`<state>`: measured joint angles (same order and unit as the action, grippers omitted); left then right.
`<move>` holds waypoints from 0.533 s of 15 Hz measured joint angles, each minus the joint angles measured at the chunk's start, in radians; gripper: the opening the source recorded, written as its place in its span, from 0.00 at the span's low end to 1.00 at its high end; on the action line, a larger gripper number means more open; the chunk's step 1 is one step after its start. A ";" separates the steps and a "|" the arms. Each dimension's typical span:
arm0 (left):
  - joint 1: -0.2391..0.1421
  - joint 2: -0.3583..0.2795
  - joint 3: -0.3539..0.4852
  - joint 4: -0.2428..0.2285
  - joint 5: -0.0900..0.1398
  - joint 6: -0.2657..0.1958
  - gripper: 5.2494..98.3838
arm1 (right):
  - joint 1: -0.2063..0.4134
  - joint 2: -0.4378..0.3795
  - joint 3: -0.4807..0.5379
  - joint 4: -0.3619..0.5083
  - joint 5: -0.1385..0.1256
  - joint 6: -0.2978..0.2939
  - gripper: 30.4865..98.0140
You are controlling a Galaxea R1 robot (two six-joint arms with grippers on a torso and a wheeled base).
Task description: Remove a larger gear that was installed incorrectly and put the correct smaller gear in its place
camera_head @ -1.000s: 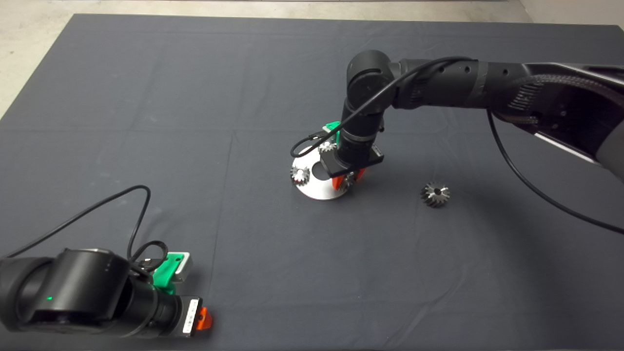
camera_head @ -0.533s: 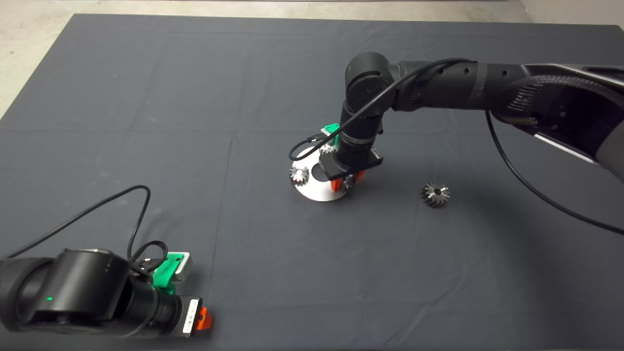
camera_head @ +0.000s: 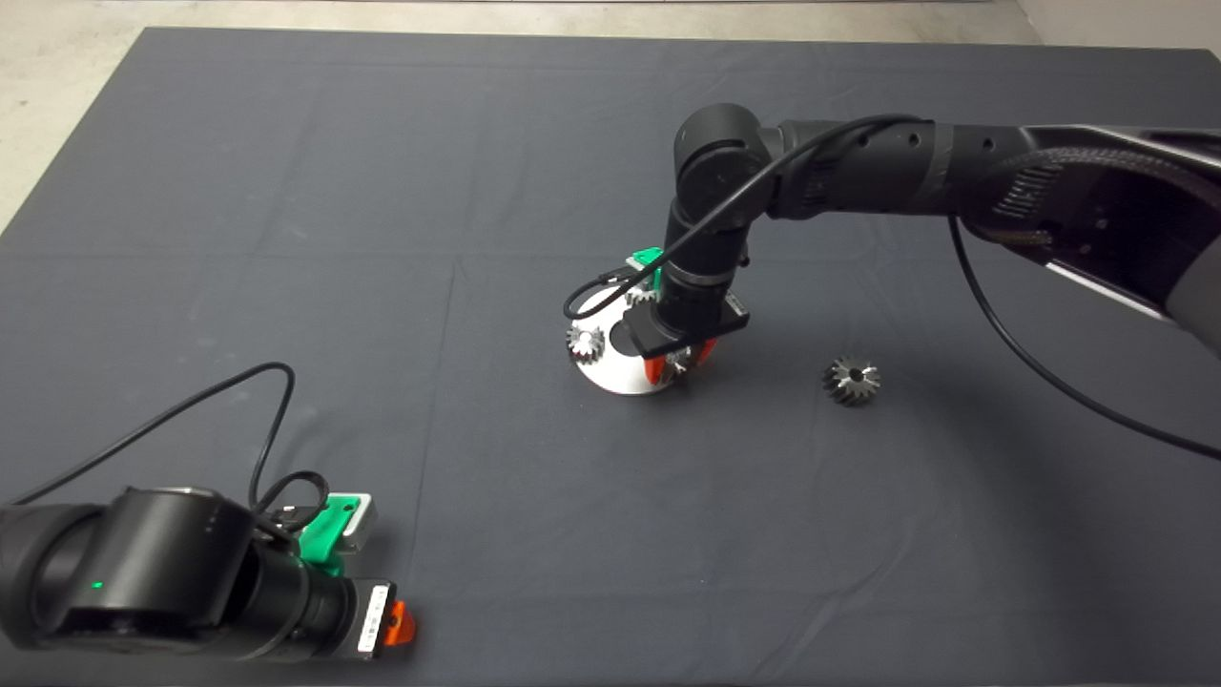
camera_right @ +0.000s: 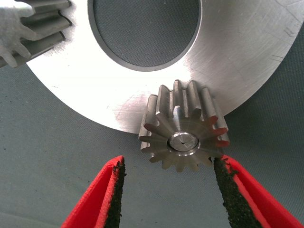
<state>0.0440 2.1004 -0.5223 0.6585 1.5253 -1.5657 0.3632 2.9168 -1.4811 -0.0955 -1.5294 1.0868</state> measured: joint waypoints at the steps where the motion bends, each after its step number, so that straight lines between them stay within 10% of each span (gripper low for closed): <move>1: 0.000 0.000 0.000 0.000 0.000 0.001 0.84 | 0.000 0.000 0.000 0.000 0.000 0.000 0.33; 8: 0.000 -0.012 0.000 0.003 -0.009 0.004 0.84 | 0.068 -0.035 0.115 0.000 -0.002 0.052 0.50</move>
<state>0.0436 2.0883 -0.5219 0.6613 1.5166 -1.5619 0.4316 2.8813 -1.3664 -0.0957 -1.5317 1.1386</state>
